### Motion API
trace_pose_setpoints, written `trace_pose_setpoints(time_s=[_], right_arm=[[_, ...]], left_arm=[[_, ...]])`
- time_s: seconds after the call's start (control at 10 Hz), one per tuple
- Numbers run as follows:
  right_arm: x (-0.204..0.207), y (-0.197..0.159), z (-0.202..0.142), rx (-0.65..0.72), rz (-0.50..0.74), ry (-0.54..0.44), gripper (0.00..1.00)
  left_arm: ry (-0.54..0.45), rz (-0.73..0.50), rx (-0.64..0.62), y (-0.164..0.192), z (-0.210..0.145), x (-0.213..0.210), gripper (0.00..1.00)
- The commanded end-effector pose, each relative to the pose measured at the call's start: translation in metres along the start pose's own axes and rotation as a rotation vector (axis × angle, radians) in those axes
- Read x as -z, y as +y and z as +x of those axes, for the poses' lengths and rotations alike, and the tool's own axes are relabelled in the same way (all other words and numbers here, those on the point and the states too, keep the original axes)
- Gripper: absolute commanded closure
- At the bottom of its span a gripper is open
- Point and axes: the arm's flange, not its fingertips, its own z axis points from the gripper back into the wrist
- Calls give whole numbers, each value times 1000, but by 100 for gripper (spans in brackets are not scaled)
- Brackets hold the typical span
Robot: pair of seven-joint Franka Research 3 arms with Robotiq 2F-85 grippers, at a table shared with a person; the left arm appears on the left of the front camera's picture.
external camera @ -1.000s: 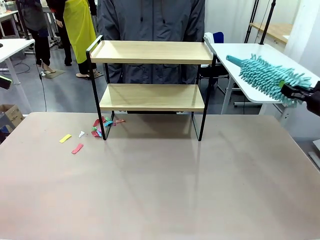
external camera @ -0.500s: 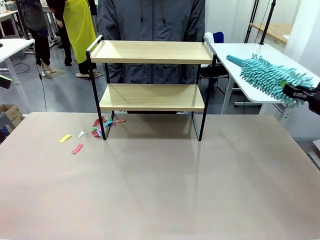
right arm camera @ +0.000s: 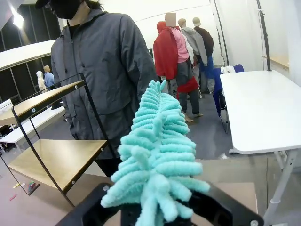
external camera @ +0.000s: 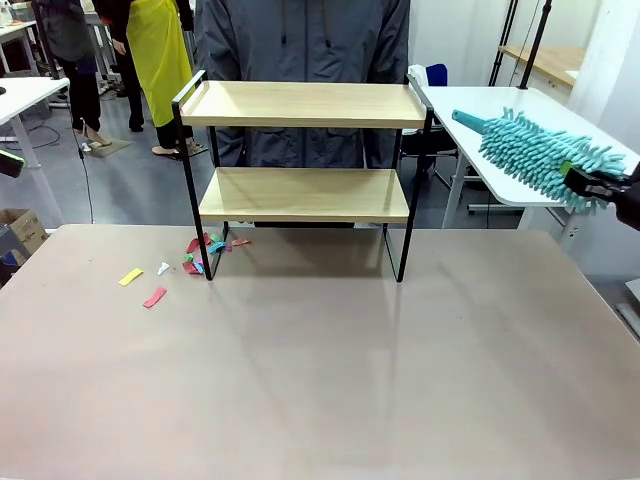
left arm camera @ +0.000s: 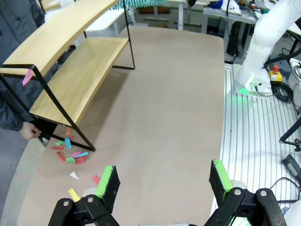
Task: Clean the shelf.
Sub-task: Hand the Duster back to the human.
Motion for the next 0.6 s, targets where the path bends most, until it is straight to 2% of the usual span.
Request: trace_pose_setpoints(time_s=[0.0, 0.5], right_arm=[[-1, 2, 4, -20, -10, 6, 84], [-1, 2, 4, -20, -10, 6, 84]], left_arm=[[-19, -5, 19, 2, 1, 0, 0], [-19, -5, 19, 2, 1, 0, 0]])
